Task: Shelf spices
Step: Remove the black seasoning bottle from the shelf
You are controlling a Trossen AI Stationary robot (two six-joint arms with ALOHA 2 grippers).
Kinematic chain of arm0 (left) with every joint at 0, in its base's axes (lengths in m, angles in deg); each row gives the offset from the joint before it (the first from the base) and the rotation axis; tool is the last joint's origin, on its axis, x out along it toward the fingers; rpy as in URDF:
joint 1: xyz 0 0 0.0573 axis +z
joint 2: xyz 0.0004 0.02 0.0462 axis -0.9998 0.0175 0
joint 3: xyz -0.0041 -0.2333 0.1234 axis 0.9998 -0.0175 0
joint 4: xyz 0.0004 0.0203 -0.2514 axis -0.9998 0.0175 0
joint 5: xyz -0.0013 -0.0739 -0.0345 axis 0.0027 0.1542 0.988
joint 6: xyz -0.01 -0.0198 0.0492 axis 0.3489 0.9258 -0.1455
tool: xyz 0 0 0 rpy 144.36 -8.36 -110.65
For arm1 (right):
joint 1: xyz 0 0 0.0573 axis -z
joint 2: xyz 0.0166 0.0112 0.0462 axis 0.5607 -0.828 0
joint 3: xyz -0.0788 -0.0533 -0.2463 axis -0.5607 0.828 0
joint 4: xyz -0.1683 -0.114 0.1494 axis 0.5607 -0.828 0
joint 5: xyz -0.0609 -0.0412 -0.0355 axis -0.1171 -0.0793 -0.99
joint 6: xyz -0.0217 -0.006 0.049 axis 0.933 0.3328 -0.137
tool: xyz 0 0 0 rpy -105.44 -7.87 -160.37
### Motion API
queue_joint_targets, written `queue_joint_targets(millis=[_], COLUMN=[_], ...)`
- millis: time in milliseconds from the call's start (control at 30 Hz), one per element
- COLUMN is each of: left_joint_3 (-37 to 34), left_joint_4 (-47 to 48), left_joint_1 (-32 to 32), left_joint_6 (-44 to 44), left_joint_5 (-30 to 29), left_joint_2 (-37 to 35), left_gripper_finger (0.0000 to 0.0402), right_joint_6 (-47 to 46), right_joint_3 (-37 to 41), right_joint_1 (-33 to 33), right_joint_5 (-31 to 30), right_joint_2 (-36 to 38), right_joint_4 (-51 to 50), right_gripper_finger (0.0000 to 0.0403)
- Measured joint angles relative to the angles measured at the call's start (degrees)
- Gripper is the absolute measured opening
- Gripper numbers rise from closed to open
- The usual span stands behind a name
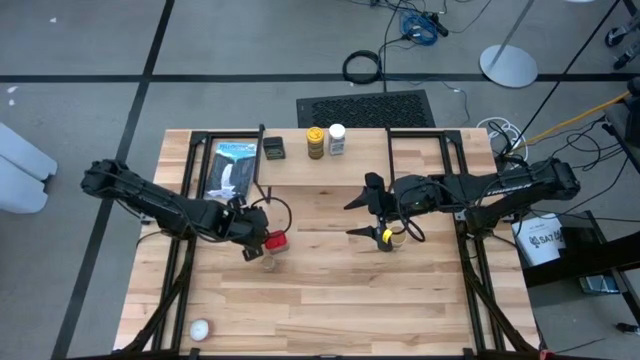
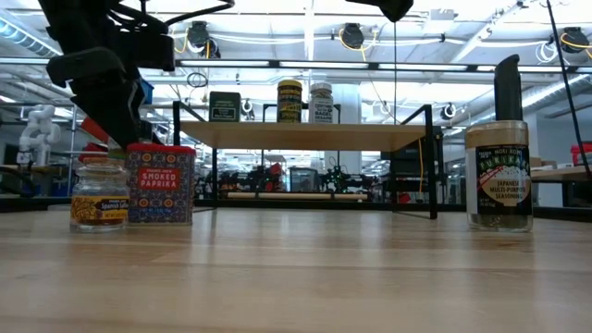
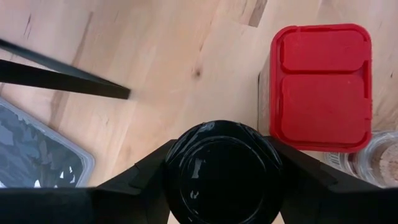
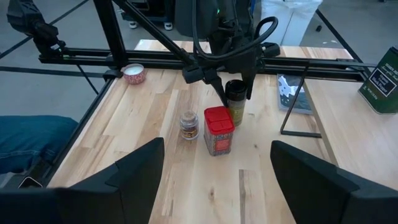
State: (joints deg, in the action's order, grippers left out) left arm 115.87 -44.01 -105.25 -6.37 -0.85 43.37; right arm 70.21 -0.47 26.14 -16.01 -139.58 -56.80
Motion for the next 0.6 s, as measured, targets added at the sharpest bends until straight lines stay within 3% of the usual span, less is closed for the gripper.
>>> queue_joint_targets(millis=[600], left_joint_3=[0.02], left_joint_4=[-0.34], left_joint_1=[0.00], left_joint_6=[-0.03], left_joint_5=[-0.02], left_joint_2=[2.57], left_gripper_finger=[0.0259], right_joint_6=[0.00], right_joint_3=[0.00], right_joint_1=[0.00], right_joint_5=[0.00], right_joint_2=[0.00], right_joint_4=[-0.04], right_gripper_finger=[0.0281])
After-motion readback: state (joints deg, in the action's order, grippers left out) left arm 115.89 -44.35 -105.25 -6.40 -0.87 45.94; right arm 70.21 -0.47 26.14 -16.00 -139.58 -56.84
